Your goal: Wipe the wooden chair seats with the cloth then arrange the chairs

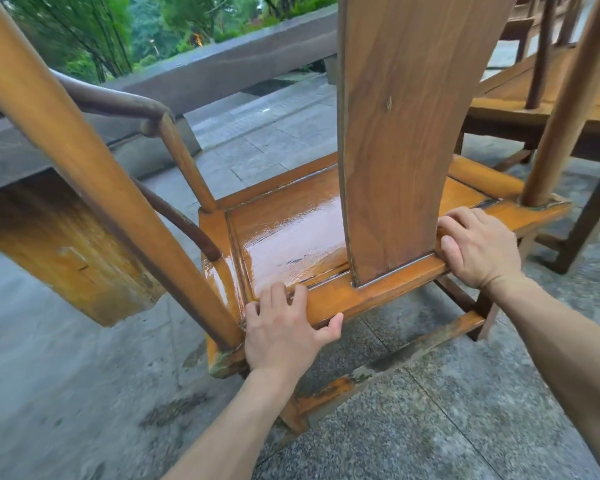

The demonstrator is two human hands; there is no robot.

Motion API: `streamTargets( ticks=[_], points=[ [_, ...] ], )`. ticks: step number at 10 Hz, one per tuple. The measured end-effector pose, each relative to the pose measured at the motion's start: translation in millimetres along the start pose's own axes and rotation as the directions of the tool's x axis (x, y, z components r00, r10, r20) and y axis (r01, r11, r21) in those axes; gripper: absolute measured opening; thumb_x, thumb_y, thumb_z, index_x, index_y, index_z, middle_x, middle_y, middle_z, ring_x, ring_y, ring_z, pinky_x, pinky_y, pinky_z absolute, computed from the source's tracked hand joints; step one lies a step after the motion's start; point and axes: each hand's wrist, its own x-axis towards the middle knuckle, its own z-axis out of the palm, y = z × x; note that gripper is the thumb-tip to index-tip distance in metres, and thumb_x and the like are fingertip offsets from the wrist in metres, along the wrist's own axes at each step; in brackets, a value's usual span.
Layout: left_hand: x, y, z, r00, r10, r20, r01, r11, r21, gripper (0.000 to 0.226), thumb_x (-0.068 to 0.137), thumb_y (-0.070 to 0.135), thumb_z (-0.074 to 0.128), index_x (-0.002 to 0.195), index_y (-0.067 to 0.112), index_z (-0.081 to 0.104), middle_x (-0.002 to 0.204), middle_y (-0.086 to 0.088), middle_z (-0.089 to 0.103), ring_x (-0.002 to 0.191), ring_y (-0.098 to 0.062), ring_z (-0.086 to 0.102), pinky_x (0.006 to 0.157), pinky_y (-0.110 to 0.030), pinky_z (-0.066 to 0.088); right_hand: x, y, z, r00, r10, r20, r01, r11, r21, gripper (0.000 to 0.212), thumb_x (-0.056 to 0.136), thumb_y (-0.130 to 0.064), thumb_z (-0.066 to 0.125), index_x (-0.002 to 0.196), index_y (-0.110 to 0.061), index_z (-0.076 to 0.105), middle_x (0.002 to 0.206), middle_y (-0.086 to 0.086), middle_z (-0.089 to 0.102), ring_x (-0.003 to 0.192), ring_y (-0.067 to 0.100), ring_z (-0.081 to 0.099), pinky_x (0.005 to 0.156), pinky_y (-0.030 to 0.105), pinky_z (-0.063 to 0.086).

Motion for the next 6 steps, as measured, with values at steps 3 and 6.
streamTargets(
  ticks=[3, 6],
  points=[
    [-0.5, 0.4, -13.3, 0.987, -0.035, 0.158, 0.035, 0.999, 0.003, 0.081, 0.08, 0.083, 0.018, 0.112, 0.02, 0.058, 0.109, -0.002, 0.053, 0.105, -0.025, 0.049, 0.085, -0.042, 0.04, -17.4, -31.1, -33.3, 0.957, 0.169, 0.236, -0.134, 0.978, -0.157, 0.042, 0.099, -0.04, 0.027, 0.115, -0.018, 0.059, 0.115, 0.006, 0.065, 0.11, 0.031, 0.06, 0.093, 0.047, 0.039],
    [1.2, -21.3, -60.1, 0.992, 0.077, 0.102, -0.048, 0.963, -0.264, 0.08, 0.081, 0.08, 0.019, 0.125, 0.028, 0.059, 0.123, 0.004, 0.06, 0.117, -0.021, 0.053, 0.095, -0.041, 0.043, -26.9, -91.2, -99.9, 0.95, 0.251, 0.184, -0.221, 0.961, -0.169, 0.046, 0.095, -0.054, 0.034, 0.113, -0.022, 0.063, 0.117, 0.001, 0.066, 0.115, 0.026, 0.059, 0.096, 0.045, 0.042]
  ],
)
